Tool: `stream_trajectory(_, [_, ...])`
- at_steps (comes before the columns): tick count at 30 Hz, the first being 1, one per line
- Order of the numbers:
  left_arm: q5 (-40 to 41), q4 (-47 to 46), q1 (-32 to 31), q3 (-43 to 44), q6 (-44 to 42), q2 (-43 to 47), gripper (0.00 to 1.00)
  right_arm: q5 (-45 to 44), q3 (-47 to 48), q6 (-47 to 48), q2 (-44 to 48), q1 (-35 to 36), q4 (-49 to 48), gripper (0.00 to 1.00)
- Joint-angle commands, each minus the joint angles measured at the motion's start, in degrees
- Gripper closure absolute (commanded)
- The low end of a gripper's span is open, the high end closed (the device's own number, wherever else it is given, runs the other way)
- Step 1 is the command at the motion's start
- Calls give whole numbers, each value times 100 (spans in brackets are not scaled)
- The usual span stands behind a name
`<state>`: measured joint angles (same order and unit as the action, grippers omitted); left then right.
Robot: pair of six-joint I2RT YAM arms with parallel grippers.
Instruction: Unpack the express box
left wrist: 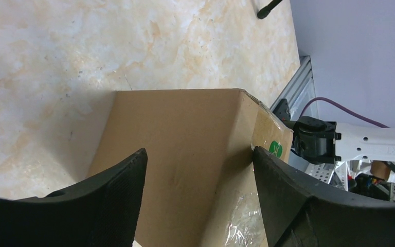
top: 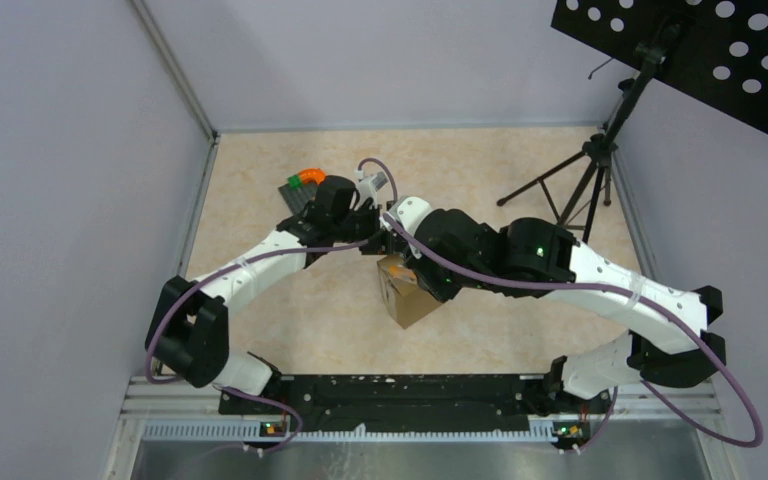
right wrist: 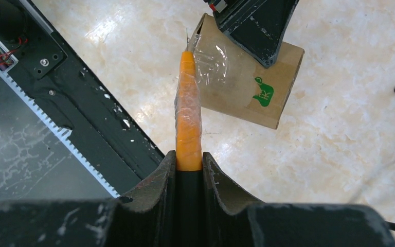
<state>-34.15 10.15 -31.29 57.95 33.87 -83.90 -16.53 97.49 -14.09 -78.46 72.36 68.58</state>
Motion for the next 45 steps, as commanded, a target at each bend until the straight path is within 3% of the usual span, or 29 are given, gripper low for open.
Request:
stream_trajectory(1, [418,255,-73,-319,298,220,24,-179,24,10,-22,17,-168,100])
stream_trajectory(14, [1232,451,-271,-584,988,625,27,6,-82,-128,-79,25,-62,100])
stream_trajectory(24, [1358,466,-347,-636,1159,681,27,33,-41,-222,-107,101,-161,100])
stream_trajectory(37, [1398,503,-363,-653,1153,691,27,-546,-309,-568,-254,223,-281,100])
stream_trajectory(45, [1453,522,-361,-671,1166,743,27,-722,18,-651,-218,282,-249,100])
